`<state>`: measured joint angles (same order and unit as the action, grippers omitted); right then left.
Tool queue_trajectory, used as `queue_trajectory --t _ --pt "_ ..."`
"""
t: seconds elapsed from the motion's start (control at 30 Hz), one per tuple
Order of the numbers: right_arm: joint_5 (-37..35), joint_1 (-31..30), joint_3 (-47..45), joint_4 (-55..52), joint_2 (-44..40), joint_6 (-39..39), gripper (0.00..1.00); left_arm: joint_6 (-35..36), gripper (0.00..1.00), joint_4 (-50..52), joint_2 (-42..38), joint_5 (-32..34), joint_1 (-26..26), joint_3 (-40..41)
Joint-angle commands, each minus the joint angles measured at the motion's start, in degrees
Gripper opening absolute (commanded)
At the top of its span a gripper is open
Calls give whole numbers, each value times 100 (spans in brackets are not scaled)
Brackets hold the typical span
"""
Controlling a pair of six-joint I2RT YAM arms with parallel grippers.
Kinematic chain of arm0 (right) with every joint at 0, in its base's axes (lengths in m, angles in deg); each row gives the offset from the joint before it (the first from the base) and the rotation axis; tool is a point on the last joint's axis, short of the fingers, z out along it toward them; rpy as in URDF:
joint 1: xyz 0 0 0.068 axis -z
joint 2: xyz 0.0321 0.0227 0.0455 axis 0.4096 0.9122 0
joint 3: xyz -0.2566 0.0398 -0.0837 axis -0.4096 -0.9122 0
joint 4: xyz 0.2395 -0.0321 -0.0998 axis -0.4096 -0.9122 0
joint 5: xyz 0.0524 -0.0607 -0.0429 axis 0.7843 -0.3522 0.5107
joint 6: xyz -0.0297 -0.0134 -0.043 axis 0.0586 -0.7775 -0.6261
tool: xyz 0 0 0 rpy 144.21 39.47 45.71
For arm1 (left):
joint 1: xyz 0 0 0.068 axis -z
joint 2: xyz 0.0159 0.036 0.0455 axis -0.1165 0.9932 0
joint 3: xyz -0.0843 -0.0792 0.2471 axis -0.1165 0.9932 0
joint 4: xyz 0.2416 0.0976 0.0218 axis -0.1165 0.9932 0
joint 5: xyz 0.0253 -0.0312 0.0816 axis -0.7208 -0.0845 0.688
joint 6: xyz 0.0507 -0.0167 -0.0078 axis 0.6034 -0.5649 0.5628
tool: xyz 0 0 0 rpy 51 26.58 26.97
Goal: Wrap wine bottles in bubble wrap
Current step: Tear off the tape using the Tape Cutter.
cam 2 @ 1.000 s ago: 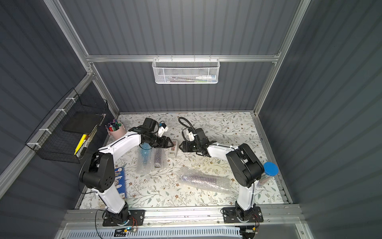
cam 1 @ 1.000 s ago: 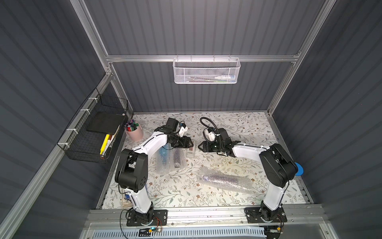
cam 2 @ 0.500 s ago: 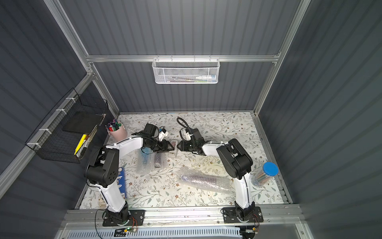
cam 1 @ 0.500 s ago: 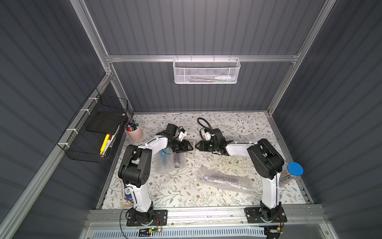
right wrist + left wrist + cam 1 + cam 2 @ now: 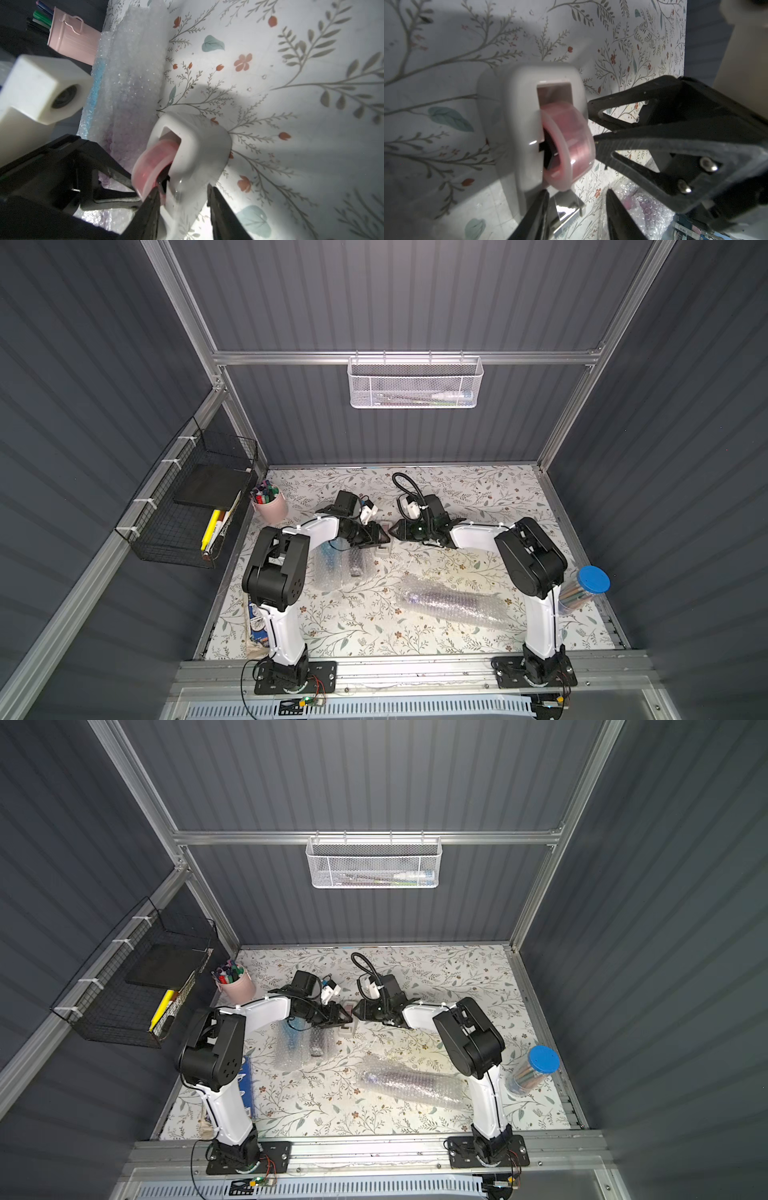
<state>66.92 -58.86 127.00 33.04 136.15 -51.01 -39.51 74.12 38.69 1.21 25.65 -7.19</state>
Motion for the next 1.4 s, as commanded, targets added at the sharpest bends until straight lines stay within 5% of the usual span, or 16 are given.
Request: queue_trajectory --t 0.0,0.23,0.5,0.83,1.37 --pt "-125 -48 46 -308 9 116 41 25 47 126 73 125 -17 114" --pt "-233 -93 -173 -360 -118 264 38 -36 46 2 134 -48 -23 246" --pt "-352 -220 -276 -360 -96 458 35 -146 34 -123 225 -365 -13 216" --pt "-502 -268 -404 -466 -139 504 30 -119 0 -44 183 -513 -13 122" --pt "-961 -384 -475 -486 -27 706 22 -594 0 126 -736 -967 27 208"
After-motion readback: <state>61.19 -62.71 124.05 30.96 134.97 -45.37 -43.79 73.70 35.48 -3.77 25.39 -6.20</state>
